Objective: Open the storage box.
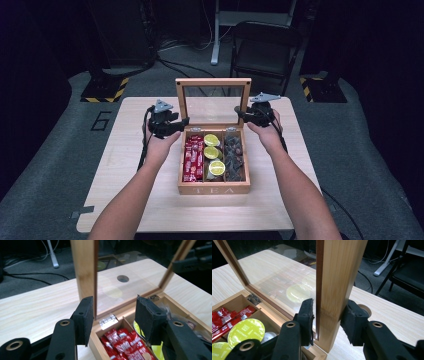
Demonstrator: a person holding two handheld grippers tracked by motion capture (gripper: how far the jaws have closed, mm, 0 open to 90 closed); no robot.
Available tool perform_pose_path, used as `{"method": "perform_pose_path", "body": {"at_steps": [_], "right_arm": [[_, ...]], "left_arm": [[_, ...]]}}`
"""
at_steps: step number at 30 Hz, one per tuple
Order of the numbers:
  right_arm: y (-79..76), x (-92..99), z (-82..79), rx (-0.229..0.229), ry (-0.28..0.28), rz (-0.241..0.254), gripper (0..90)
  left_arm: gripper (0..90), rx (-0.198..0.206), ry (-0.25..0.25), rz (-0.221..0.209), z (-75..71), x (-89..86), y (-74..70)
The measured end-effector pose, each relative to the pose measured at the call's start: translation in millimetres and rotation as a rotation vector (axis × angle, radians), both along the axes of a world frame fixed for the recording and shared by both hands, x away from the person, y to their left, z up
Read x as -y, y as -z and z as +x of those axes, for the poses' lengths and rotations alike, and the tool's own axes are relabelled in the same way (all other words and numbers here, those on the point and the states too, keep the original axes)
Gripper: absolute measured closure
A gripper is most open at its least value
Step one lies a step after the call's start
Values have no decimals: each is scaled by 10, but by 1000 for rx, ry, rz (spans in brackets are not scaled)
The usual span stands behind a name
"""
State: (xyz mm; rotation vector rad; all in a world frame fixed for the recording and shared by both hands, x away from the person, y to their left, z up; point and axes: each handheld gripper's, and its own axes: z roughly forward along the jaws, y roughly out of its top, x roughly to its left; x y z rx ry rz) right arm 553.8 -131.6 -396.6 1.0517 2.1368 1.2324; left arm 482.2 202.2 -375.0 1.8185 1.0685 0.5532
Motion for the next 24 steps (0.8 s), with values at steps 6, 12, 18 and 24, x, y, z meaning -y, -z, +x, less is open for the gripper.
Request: {"method": "perform_pose_path", "body": {"at_steps": [6, 12, 18, 24], "right_arm": [[14, 2, 40, 0, 4, 13, 616], [20, -11, 63, 0, 17, 21, 605], [-8, -32, 100, -28, 27, 23, 594], [0, -19, 136, -43, 24, 41, 595]], "left_arm": [[493, -10, 35, 3, -89, 17, 67], [493, -19, 54, 8, -175, -2, 127], [493, -31, 64, 11, -280, -51, 200], [493, -44, 68, 11, -386, -113, 263]]}}
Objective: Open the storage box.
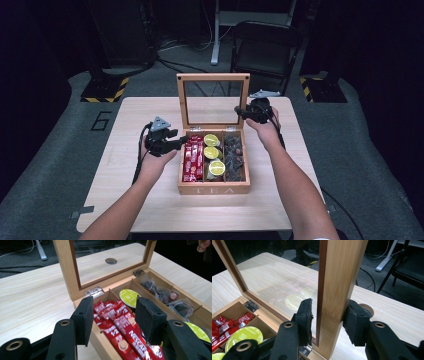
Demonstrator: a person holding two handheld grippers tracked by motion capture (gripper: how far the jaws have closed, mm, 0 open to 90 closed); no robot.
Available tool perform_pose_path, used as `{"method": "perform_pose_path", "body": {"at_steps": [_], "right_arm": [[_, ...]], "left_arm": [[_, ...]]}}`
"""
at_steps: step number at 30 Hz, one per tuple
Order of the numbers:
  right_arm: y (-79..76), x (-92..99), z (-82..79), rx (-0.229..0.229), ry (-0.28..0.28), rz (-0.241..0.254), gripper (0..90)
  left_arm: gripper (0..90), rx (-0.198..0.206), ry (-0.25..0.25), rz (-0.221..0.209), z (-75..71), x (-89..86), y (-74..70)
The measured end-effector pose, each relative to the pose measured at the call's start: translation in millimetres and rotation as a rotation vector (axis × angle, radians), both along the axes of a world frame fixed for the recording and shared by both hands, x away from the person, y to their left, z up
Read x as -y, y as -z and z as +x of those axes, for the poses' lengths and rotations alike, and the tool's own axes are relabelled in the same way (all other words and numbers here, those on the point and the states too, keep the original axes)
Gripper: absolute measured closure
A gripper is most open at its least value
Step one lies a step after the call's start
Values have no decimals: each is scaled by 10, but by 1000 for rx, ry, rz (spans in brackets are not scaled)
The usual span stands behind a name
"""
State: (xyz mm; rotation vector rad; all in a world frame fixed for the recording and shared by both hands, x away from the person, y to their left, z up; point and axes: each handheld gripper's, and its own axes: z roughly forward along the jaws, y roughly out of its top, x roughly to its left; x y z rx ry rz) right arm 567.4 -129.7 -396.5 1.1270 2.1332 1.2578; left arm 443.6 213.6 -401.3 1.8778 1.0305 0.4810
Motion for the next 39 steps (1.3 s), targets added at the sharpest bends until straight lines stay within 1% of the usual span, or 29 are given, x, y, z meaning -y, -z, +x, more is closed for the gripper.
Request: {"method": "perform_pose_path", "body": {"at_steps": [2, 3, 4, 6, 8, 9, 11, 15, 17, 19, 20, 22, 24, 27, 29, 32, 33, 34, 39], "right_arm": [[-3, 2, 25, -8, -1, 2, 595], [-4, 7, 37, -8, -7, -6, 595], [-2, 4, 45, -14, -3, 3, 595], [6, 11, 67, -9, -7, -1, 595], [18, 6, 85, -11, 1, 12, 594], [24, 5, 93, -10, 1, 15, 592], [31, -4, 114, -18, 6, 17, 588], [32, -10, 161, -19, 3, -2, 585], [33, -7, 178, -22, -1, -2, 586], [37, -8, 189, -34, 4, 7, 586], [39, -3, 202, -29, 0, -1, 585], [44, -8, 215, -33, 3, -2, 581], [44, -18, 226, -37, 8, -1, 576], [45, -24, 225, -40, 12, -4, 572], [45, -26, 225, -34, 10, -10, 568], [43, -51, 219, -27, 17, -18, 549], [41, -59, 213, -28, 22, -20, 544], [41, -69, 209, -27, 26, -22, 538], [38, -70, 205, -21, 24, -29, 532]], "left_arm": [[493, -2, 3, 3, -22, -27, 16], [493, -4, -3, -2, -39, -32, 34], [493, -5, 1, 6, -43, -41, 39], [493, -8, 3, 8, -65, -51, 67], [493, -23, 5, 14, -85, -57, 91], [493, -19, 4, 17, -93, -58, 111], [493, -25, 4, 17, -107, -59, 139], [492, -36, 4, 15, -137, -49, 190], [493, -32, 4, 16, -154, -43, 206], [492, -38, 6, 14, -169, -42, 218], [492, -36, 5, 13, -174, -42, 222], [493, -42, 3, 14, -187, -41, 232], [492, -39, 2, 15, -196, -41, 243], [489, -44, -2, 10, -205, -38, 258], [485, -46, -7, 5, -207, -28, 269], [478, -59, -6, -6, -214, 7, 299], [476, -69, -5, -8, -223, 46, 328], [474, -74, -1, -3, -228, 68, 341], [476, -70, 14, 25, -262, 235, 410]]}}
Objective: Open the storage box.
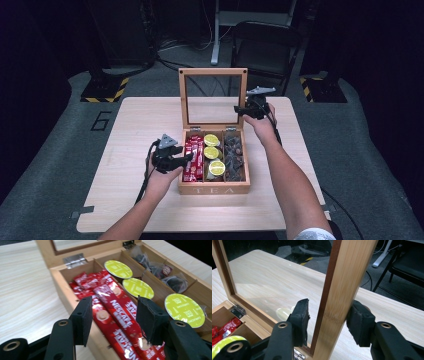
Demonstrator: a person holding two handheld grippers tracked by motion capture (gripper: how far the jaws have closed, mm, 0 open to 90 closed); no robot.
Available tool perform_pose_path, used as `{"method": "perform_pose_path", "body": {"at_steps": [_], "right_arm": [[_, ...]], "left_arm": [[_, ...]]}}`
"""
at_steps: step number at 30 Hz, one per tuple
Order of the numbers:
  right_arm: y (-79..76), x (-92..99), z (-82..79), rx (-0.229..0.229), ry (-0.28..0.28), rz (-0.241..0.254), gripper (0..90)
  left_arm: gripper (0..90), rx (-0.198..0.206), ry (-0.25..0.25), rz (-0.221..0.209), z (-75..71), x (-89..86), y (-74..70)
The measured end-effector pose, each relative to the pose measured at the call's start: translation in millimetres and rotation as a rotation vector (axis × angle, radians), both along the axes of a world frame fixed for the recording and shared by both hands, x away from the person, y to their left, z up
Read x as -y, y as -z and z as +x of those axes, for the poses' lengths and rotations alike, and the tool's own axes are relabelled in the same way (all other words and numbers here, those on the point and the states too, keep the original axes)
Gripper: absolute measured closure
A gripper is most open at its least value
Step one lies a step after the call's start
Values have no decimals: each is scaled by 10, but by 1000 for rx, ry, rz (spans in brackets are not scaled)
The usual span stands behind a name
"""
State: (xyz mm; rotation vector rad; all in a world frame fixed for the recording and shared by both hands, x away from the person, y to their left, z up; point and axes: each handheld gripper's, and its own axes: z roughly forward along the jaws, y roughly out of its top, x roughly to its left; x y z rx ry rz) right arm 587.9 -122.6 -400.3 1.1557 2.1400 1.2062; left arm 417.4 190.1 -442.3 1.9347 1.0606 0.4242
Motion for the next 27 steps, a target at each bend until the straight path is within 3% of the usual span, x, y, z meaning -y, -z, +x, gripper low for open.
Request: {"method": "perform_pose_path", "body": {"at_steps": [9, 13, 21, 27], "right_arm": [[-6, 0, -12, 0, -6, -3, 521], [-6, 6, -12, 3, -10, -8, 517], [-2, -8, -11, 8, -8, -12, 510], [-2, -12, -17, 5, -7, -12, 505]], "left_arm": [[492, -29, -16, 70, -14, 205, 134], [505, -35, -24, 65, -8, 231, 174], [677, 0, -84, 96, -46, 288, 209], [787, -14, -108, 69, -45, 299, 188]]}}
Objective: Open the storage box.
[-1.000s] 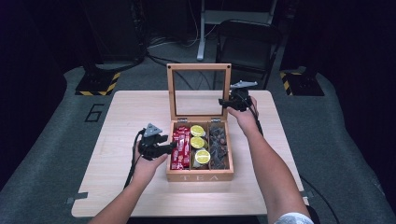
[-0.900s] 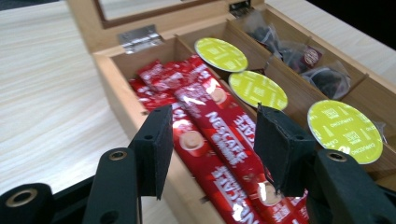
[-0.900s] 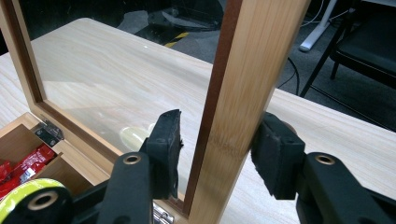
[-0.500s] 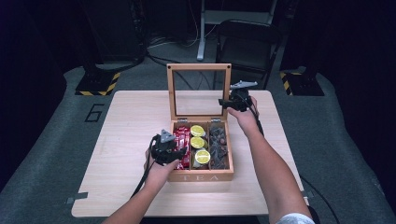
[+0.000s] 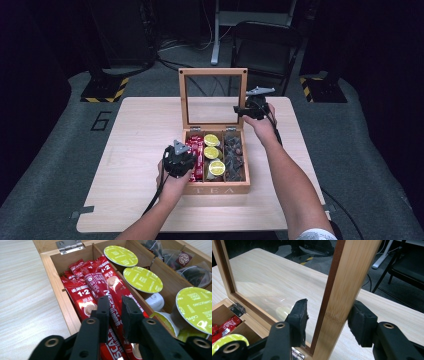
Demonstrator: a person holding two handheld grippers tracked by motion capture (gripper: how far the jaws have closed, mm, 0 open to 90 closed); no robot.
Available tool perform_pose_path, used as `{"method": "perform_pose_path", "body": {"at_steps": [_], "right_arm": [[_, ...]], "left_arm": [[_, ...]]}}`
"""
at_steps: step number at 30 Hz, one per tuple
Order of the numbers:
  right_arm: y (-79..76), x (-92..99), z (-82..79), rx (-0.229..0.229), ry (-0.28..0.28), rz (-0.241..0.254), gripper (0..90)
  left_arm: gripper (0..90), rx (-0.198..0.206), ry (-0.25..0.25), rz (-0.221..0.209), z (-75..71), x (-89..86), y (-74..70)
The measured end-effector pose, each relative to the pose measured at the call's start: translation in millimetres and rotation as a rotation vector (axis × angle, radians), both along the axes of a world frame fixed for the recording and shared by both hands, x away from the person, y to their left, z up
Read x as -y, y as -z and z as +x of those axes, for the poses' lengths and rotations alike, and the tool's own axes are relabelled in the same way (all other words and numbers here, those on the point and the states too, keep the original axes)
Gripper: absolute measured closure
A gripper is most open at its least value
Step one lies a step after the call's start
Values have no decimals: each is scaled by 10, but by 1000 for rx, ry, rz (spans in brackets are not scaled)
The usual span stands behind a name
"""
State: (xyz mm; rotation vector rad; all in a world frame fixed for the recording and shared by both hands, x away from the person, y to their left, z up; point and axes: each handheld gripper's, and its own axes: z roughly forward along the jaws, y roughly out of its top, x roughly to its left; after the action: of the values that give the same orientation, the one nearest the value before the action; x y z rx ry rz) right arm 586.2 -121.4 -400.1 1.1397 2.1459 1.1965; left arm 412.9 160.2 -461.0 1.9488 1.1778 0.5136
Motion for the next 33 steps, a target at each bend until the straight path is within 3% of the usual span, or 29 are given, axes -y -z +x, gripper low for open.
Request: {"method": "perform_pose_path", "body": {"at_steps": [7, 22, 33], "right_arm": [[-1, 0, -2, 4, -3, -6, 503], [-5, -1, -5, 8, -5, -13, 503], [-14, 9, -12, 5, -8, -11, 503]], "left_arm": [[859, 9, -1, -1, -2, 6, -32], [869, 54, -55, -43, 15, -90, -216], [869, 74, -126, -54, 82, -409, -381]]}}
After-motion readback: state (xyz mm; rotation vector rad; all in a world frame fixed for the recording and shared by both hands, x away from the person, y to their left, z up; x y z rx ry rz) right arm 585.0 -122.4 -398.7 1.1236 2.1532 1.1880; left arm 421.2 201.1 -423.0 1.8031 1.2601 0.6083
